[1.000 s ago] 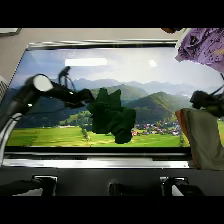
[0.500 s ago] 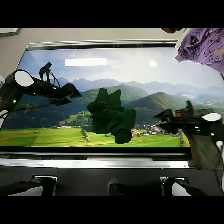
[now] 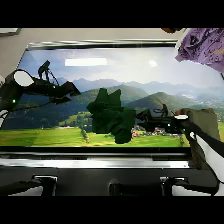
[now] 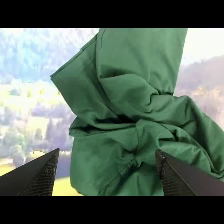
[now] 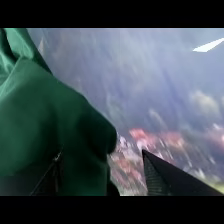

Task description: Fold the clothes and pants, and hang the long-sleeved shirts on hangers.

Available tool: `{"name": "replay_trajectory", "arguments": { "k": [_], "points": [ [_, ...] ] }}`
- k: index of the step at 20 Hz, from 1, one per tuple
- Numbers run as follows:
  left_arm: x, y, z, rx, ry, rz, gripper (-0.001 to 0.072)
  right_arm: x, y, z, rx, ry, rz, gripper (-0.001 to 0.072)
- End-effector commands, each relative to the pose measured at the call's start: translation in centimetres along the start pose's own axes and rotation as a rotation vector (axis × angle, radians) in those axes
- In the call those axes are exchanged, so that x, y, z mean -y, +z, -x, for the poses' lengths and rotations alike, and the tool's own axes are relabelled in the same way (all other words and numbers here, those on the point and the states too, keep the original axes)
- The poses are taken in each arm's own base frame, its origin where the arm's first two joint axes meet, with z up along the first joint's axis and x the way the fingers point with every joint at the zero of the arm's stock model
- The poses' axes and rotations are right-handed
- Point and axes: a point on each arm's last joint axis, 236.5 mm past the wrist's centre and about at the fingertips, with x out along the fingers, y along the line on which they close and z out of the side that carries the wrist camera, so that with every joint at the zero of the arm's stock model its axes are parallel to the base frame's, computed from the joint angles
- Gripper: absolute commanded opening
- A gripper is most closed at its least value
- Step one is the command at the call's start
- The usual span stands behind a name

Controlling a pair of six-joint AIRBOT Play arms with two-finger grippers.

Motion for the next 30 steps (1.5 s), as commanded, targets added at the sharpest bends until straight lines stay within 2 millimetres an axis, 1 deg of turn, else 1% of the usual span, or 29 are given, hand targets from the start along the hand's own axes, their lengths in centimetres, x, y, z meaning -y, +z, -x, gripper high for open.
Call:
{"name": "replay_trajectory", "arguments": {
  "k": [1,3,5,7,10,12,14,18,19,21,23,24,25,27,30],
  "points": [
    [0.0,0.4,0.0,0.016,-0.003,0.001,0.0714,-0.8,0.5,-1.5,0.039,-0.003,0.017,0.0545],
    [0.1,0.7,0.0,0.028,-0.007,0.001,0.0714,-1.2,0.3,-2.3,0.038,-0.016,0.021,0.0522],
    [0.2,0.9,0.0,0.036,-0.008,0.001,0.0714,-1.2,-0.1,-2.9,0.033,-0.026,0.001,0.0475],
    [0.1,0.9,0.0,0.036,-0.007,0.000,0.0714,-1.1,-0.2,-3.1,0.031,-0.029,-0.006,0.0465],
    [-0.1,1.0,0.0,0.041,0.001,-0.004,0.0714,-0.5,-0.1,-3.2,0.034,-0.048,-0.031,0.0363],
    [-0.1,1.1,0.0,0.046,0.002,-0.005,0.0714,-0.2,-0.1,-3.4,0.029,-0.054,-0.040,0.0270],
    [-0.1,1.1,0.0,0.045,0.002,-0.005,0.0714,-0.1,-0.1,-3.3,0.026,-0.056,-0.025,0.0035],
    [-0.4,1.2,0.0,0.048,0.004,0.024,0.0714,-0.8,-0.2,-2.6,0.036,-0.059,0.010,0.0033],
    [-0.9,1.3,-0.1,0.047,0.010,0.034,0.0714,-0.9,-0.2,-2.2,0.042,-0.072,0.024,0.0033],
    [-2.9,1.3,-0.7,0.050,0.028,0.077,0.0714,-0.4,-0.4,-1.4,0.047,-0.124,0.061,0.0033],
    [-5.3,1.0,-2.4,0.047,0.040,0.126,0.0714,0.1,-0.8,-0.5,0.044,-0.176,0.093,0.0033],
    [-6.1,0.5,-3.6,0.030,0.034,0.139,0.0714,0.1,-1.0,-0.2,0.041,-0.189,0.110,0.0033],
    [-6.4,0.0,-5.0,0.010,0.016,0.141,0.0714,0.0,-1.1,0.0,0.039,-0.191,0.118,0.0033],
    [-6.2,-1.0,-7.8,-0.043,-0.030,0.128,0.0714,-0.4,-1.4,0.2,0.036,-0.185,0.117,0.0033],
    [-5.3,-1.4,-11.3,-0.068,-0.095,0.128,0.0713,-0.5,-1.4,0.3,0.035,-0.184,0.116,0.0034]
  ]
}}
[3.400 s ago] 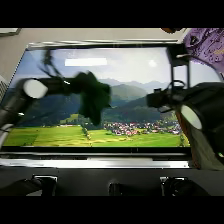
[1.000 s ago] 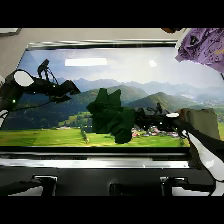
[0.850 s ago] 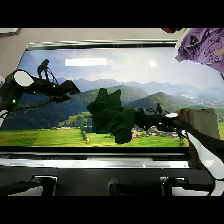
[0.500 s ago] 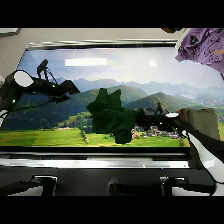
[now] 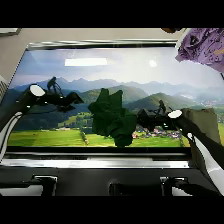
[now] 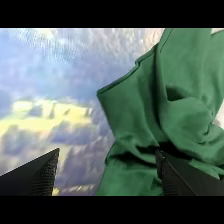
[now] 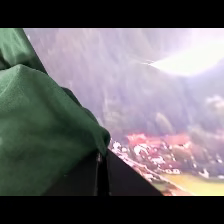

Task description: Fold the clothes and pants, and hang the long-sleeved shirts on hangers.

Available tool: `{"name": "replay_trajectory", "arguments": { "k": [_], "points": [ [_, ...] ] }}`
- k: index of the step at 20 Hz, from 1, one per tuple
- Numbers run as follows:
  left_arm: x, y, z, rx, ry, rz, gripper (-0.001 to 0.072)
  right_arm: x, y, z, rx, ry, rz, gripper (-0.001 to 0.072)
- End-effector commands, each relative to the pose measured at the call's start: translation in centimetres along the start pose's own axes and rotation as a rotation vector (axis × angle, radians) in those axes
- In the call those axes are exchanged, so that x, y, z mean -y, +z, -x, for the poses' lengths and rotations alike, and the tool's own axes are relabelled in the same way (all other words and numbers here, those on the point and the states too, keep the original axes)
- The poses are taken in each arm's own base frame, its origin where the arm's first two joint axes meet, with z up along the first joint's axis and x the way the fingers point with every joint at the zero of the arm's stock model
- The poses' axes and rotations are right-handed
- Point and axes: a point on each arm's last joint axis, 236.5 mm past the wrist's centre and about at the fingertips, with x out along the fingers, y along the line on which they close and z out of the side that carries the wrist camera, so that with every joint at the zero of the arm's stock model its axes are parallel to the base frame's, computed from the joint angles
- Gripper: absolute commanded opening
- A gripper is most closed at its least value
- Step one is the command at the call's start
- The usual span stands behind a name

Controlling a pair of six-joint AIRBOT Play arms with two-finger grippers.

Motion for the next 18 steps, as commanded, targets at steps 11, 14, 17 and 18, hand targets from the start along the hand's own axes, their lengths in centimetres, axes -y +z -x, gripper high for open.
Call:
{"name": "replay_trajectory", "arguments": {
  "k": [11,14,17,18],
  "points": [
    [1.0,-1.0,-9.1,-0.067,-0.126,0.090,0.0624,0.0,0.2,0.3,0.012,-0.011,0.009,0.0034],
    [1.4,-0.7,-9.6,-0.069,-0.143,0.105,0.0007,-0.1,0.4,0.4,0.022,-0.010,0.010,0.0034],
    [3.5,1.8,-7.4,-0.003,-0.182,0.052,0.0014,-1.6,2.0,1.8,0.108,0.006,0.097,0.0033],
    [4.6,3.3,-5.8,0.040,-0.200,0.007,0.0013,-2.6,3.0,2.9,0.156,0.002,0.157,0.0033]
  ]
}}
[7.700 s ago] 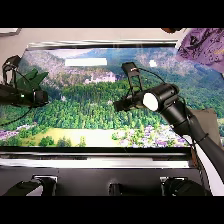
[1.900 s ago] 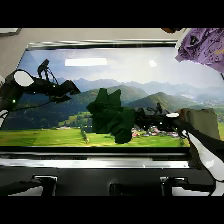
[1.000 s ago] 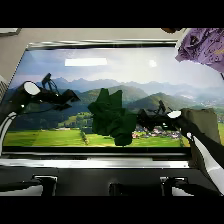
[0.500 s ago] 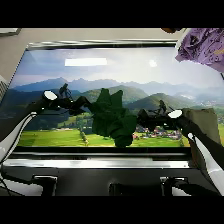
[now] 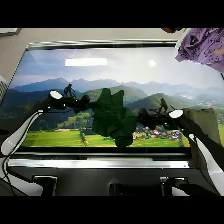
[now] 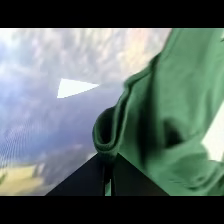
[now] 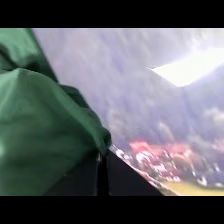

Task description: Fold the clothes and pants, and hang the long-sleeved shirts on hangers.

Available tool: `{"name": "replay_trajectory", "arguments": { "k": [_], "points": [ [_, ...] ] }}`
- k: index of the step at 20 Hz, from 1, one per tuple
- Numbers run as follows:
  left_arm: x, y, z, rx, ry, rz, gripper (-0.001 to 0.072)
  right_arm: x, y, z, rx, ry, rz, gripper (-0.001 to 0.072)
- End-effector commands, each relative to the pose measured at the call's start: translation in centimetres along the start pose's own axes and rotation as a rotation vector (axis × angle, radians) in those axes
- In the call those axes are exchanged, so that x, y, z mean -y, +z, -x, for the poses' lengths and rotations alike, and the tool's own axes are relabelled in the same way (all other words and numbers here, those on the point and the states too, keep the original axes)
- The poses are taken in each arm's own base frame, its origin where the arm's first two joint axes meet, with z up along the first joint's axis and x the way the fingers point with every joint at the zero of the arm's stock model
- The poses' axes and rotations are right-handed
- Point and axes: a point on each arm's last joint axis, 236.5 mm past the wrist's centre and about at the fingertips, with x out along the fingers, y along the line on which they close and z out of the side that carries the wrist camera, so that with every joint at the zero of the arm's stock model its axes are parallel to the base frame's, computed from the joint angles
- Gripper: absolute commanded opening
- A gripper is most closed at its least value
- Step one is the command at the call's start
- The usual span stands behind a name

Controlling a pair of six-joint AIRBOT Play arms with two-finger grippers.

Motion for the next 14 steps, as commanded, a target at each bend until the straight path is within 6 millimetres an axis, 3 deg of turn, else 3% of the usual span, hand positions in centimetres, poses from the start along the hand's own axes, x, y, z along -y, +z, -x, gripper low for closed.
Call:
{"name": "replay_trajectory", "arguments": {
  "k": [1,5,8,11,14],
  "points": [
    [4.0,3.6,3.5,0.107,-0.051,-0.112,0.0013,-2.7,3.4,2.8,0.144,-0.006,0.176,0.0033],
    [11.7,8.4,13.2,0.334,-0.072,-0.353,0.0012,-10.3,9.1,10.1,0.368,-0.036,0.507,0.0033],
    [18.5,9.1,22.3,0.521,-0.114,-0.498,0.0012,-18.3,11.1,17.9,0.541,0.004,0.689,0.0033],
    [23.3,7.2,32.4,0.720,-0.116,-0.592,0.0012,-25.0,10.1,27.7,0.740,0.025,0.854,0.0033],
    [25.2,3.0,41.6,0.892,-0.091,-0.634,0.0013,-28.3,6.7,37.6,0.944,0.009,0.963,0.0033]
  ]
}}
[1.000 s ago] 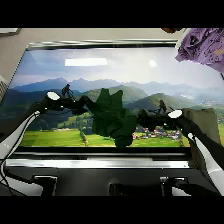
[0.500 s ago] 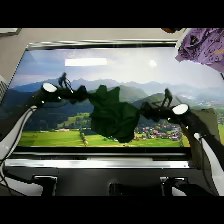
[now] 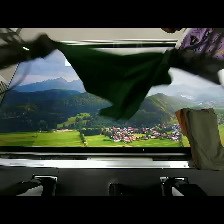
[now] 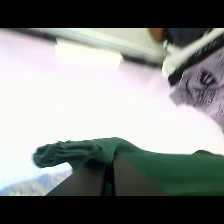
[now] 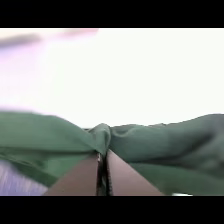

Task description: Fold the clothes and pants, and hang the long-sleeved shirts on hangers.

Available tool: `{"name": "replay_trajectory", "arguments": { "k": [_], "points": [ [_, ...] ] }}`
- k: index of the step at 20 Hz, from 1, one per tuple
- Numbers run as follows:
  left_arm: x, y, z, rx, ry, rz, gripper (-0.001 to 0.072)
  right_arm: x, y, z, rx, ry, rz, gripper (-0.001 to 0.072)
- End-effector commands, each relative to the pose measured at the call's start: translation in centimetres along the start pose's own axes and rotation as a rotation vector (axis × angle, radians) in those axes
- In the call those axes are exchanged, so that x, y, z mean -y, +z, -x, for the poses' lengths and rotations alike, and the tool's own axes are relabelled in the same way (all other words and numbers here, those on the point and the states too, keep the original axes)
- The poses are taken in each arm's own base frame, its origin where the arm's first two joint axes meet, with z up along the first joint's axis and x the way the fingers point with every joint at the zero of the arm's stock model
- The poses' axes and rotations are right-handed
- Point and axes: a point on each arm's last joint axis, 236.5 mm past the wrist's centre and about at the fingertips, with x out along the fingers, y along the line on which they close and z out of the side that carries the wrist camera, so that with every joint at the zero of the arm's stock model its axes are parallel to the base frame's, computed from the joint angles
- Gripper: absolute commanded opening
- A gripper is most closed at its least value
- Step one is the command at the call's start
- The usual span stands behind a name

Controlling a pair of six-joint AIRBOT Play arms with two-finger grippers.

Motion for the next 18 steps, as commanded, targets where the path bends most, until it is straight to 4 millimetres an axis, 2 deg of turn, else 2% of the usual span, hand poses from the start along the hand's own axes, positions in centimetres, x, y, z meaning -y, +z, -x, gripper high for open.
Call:
{"name": "replay_trajectory", "arguments": {
  "k": [1,3,5,7,9,11,13,14,16,18],
  "points": [
    [3.6,5.5,10.8,0.206,0.067,-0.098,0.0012,-2.1,8.0,10.3,0.219,-0.090,0.169,0.0033],
    [6.0,6.4,15.8,0.271,0.052,-0.135,0.0013,-3.3,10.2,15.9,0.323,-0.120,0.209,0.0033],
    [7.6,6.2,19.3,0.299,0.038,-0.141,0.0013,-4.1,11.3,20.3,0.410,-0.142,0.215,0.0033],
    [8.0,5.7,21.0,0.300,0.046,-0.136,0.0013,-4.1,11.7,22.2,0.449,-0.160,0.197,0.0033],
    [7.6,5.4,20.9,0.285,0.061,-0.139,0.0013,-3.8,11.7,21.4,0.436,-0.163,0.192,0.0033],
    [6.3,4.9,18.8,0.244,0.085,-0.129,0.0013,-2.5,11.1,17.9,0.373,-0.170,0.167,0.0033],
    [3.7,3.2,15.0,0.146,0.126,-0.104,0.0013,-0.5,9.5,12.3,0.270,-0.179,0.114,0.0034],
    [1.8,1.8,12.5,0.077,0.158,-0.087,0.0013,0.5,8.3,9.1,0.208,-0.175,0.078,0.0034],
    [-2.7,-1.8,7.1,-0.071,0.233,-0.052,0.0013,2.4,3.8,1.3,0.033,-0.145,-0.022,0.0034],
    [-7.9,-6.3,1.5,-0.220,0.308,-0.012,0.0014,4.1,-2.7,-6.3,-0.169,-0.104,-0.140,0.0034]
  ]
}}
